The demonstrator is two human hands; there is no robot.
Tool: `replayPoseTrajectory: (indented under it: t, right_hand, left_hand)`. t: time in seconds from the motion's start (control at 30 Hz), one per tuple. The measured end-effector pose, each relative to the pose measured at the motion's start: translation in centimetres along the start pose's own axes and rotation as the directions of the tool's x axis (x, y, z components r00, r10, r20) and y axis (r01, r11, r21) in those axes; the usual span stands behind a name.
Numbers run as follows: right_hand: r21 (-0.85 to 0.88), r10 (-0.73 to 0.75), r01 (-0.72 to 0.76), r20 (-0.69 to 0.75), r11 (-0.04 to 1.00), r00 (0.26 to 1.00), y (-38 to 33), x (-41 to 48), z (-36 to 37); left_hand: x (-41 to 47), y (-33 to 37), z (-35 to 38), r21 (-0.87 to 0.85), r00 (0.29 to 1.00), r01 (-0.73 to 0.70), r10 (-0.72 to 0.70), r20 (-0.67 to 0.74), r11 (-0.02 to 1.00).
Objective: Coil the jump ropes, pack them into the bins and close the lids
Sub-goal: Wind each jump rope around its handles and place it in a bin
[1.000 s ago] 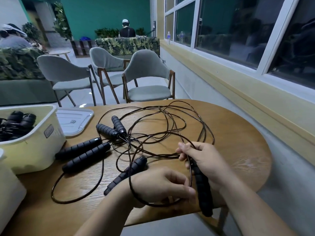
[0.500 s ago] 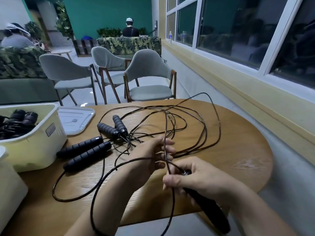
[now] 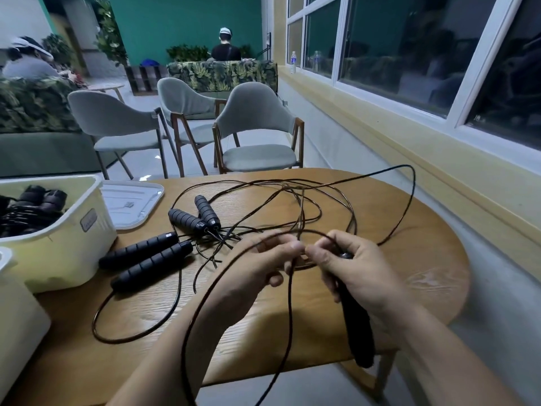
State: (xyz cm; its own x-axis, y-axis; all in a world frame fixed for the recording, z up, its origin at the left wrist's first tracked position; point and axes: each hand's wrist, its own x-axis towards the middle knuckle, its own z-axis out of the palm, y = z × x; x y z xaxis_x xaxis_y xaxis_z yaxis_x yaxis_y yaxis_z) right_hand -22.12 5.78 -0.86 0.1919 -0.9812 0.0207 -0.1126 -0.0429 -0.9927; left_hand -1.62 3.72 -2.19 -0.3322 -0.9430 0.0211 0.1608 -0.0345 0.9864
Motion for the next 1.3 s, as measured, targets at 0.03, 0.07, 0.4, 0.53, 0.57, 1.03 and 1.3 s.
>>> replayPoseTrajectory:
  t: [0.03,0.07,0.4,0.53,0.57,1.03,1.3]
  right_hand:
    - [0.032,-0.017,0.018,-0.041,0.999,0.999,0.2,0.2,0.2]
    - [0.058,-0.021,0.025,-0.066,0.998,0.998,0.3,0.4,0.4]
    - [0.127,0.031,-0.019,-0.096,0.992,0.995,0.2,0.5,0.8]
    - [0.086,0.063,-0.073,0.116,0.994,0.991,-0.7,-0.4,0.8]
    - [0.065,0.081,-0.093,0.177,0.994,0.981,-0.9,-0.7,0.9]
    - [-0.176,0.233,-0.176,0.397,0.968,0.887,-1.0,-1.8,2.0]
    - [-0.139,0.21,-0.163,0.464,0.977,0.86,-1.5,-2.2,2.0]
  left_hand:
    - [-0.3,0.1,0.1,0.061,0.999,0.01,-0.013,0.04,0.998]
    - [-0.5,0.0,0.3,0.125,0.995,0.021,-0.033,0.09,0.992]
    - [-1.2,-0.1,0.4,0.358,0.937,0.153,-0.251,0.245,0.921]
    - [-0.4,-0.3,0.3,0.188,0.984,0.162,-0.173,0.045,0.969]
    - [-0.2,-0.4,0.3,0.145,0.988,0.153,-0.152,-0.016,0.978]
    - [0.2,0.4,0.0,-0.208,0.996,-0.01,-0.009,-0.089,0.978]
    - [0.7,-0.1,0.0,0.023,0.941,0.057,-0.045,-0.336,0.998]
